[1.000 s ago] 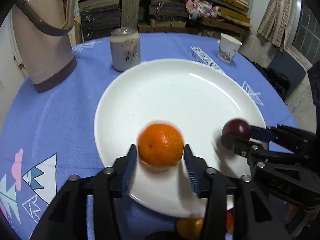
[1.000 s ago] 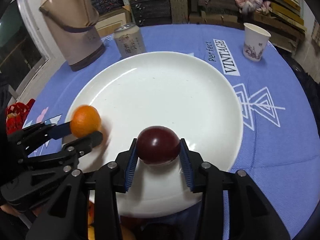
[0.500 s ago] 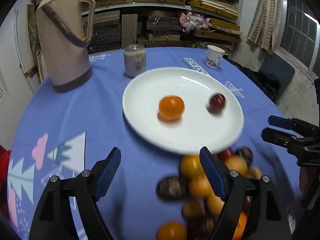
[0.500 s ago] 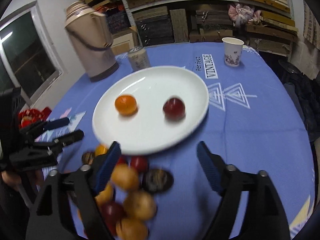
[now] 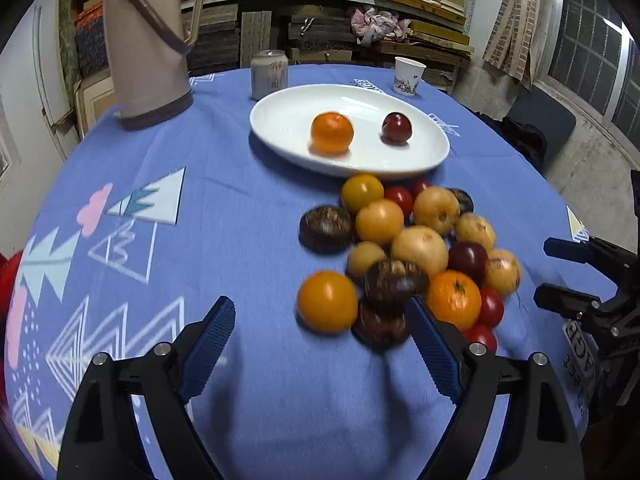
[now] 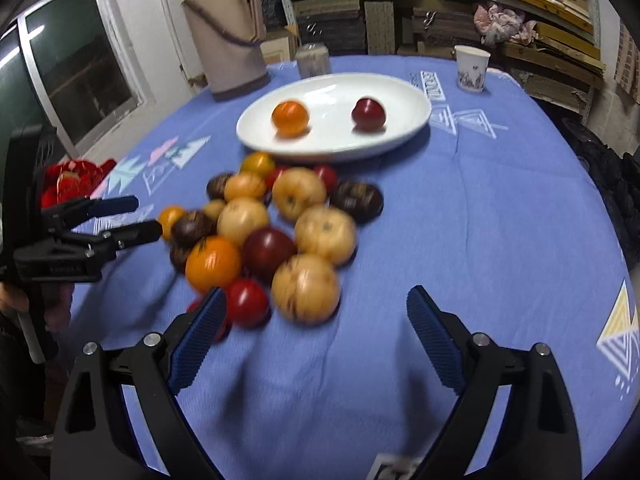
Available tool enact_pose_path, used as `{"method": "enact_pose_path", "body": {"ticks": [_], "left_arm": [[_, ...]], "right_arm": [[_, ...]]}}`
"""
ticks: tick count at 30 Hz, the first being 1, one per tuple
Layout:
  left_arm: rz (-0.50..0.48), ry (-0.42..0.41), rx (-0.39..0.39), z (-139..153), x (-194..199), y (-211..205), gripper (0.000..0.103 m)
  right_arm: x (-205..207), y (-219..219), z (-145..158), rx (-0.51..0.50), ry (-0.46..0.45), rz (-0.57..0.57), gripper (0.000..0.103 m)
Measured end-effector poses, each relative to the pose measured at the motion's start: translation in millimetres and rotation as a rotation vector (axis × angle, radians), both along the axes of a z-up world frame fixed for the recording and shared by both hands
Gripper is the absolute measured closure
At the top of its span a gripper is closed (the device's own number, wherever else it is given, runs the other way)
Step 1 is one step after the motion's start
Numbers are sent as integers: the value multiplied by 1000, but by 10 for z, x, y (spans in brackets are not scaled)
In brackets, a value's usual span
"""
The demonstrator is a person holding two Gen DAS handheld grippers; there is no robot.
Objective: Organize fruits
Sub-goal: 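Withdraw both open tools from the plate back toward the fruit pile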
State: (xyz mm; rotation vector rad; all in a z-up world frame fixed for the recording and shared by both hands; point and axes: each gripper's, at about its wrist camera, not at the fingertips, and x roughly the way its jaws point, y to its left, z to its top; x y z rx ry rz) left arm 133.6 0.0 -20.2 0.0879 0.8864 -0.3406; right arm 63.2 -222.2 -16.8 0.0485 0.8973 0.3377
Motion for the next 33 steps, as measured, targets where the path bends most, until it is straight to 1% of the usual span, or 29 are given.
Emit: {"method": "enact_pose_path", "body": {"ticks": [1,2,6,7,10,11,12,14,17,19,22,27,33], "left_arm": [[3,-1,3,-17,-39,8,15],[1,-2,4,-26,-70,17,15],[-4,-9,0,-76,-220,49,13],[-6,-7,-4,-98,-248,56,10],[2,7,-20,-163,-305,107,10],[4,14,-21,-184,-305,119,10],[6,18,-21,-196,-306,123,10],[13,28,-16,-228,-298,143,10],[10,34,-11,-255,-271,156,10],[8,36,-9,-262,-262,146,10],[2,26,3,-258,-244,122,10],[8,1,-6,-216,-150,144,10],[29,21,-15,-236,22,178,10]], "right_arm": [[-18,0,-8,-3,2,-3,14],[-38,-3,-20,-5,6,-7,17],[-19,-11,-53,-7,25,-21,32],[8,-2,-60,-9,28,-26,32],[91,49,-97,-19,38,-30,34],[123,65,-111,-27,44,-29,39],[145,100,-138,-38,53,-25,46],[205,166,-206,-52,72,-14,53],[295,212,-264,-47,78,-21,57],[334,249,-274,-63,57,-26,59],[355,205,-264,-38,66,-43,60],[213,10,-243,37,56,-73,60],[59,-145,-264,68,61,-94,60]]}}
